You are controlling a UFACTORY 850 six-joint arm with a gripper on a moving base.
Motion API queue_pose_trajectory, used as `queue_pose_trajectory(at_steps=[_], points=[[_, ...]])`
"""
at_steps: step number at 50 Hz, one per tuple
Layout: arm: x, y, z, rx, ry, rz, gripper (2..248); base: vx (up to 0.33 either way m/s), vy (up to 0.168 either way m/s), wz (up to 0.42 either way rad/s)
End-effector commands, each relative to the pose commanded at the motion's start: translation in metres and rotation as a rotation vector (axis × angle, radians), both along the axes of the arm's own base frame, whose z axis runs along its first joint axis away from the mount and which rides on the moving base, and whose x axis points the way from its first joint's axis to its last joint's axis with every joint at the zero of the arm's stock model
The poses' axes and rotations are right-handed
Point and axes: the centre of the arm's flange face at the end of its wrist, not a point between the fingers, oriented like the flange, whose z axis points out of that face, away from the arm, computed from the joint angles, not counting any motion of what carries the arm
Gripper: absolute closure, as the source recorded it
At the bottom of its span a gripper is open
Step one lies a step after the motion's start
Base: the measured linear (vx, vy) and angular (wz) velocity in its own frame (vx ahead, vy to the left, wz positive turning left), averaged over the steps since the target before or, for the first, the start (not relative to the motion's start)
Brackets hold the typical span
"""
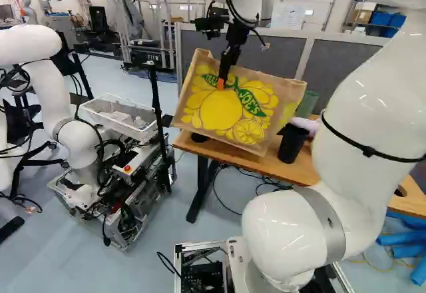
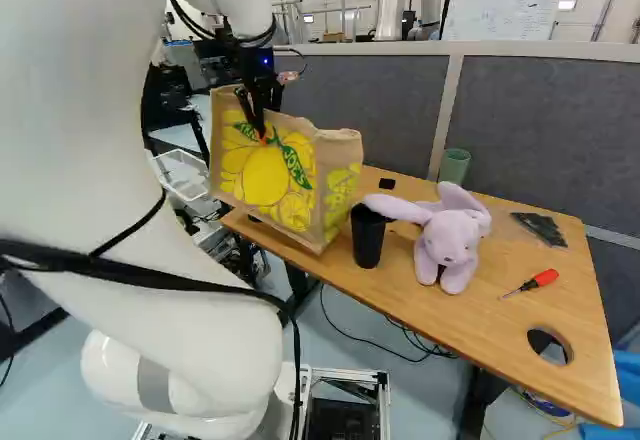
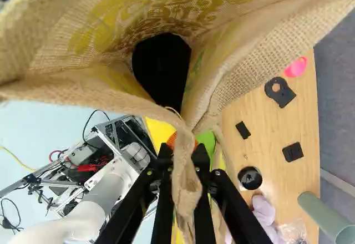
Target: Pick up the bag on the ground and place it on the table
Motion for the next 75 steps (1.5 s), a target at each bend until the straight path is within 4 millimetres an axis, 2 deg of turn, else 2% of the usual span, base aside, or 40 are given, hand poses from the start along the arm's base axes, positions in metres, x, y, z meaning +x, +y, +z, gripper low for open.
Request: queue_pose_trajectory(at_steps=[26,42,61,62,67,68,72,73,75], points=[[0.042,0.015,-0.039,-0.005,0.072,0.024,215,0.000,0.000,0.000],[0.053,0.016,-0.061,-0.007,0.114,0.024,215,0.000,0.000,0.000],[0.054,0.016,-0.064,-0.008,0.118,0.024,215,0.000,0.000,0.000],[0.054,0.016,-0.064,-0.008,0.118,0.024,209,0.000,0.000,0.000],[0.054,0.016,-0.064,-0.008,0.118,0.024,209,0.000,0.000,0.000],[0.054,0.016,-0.064,-0.008,0.118,0.024,178,0.000,0.000,0.000],[0.054,0.016,-0.064,-0.008,0.118,0.024,178,0.000,0.000,0.000],[0.054,0.016,-0.064,-0.008,0.118,0.024,144,0.000,0.000,0.000],[0.054,0.016,-0.064,-0.008,0.118,0.024,144,0.000,0.000,0.000]])
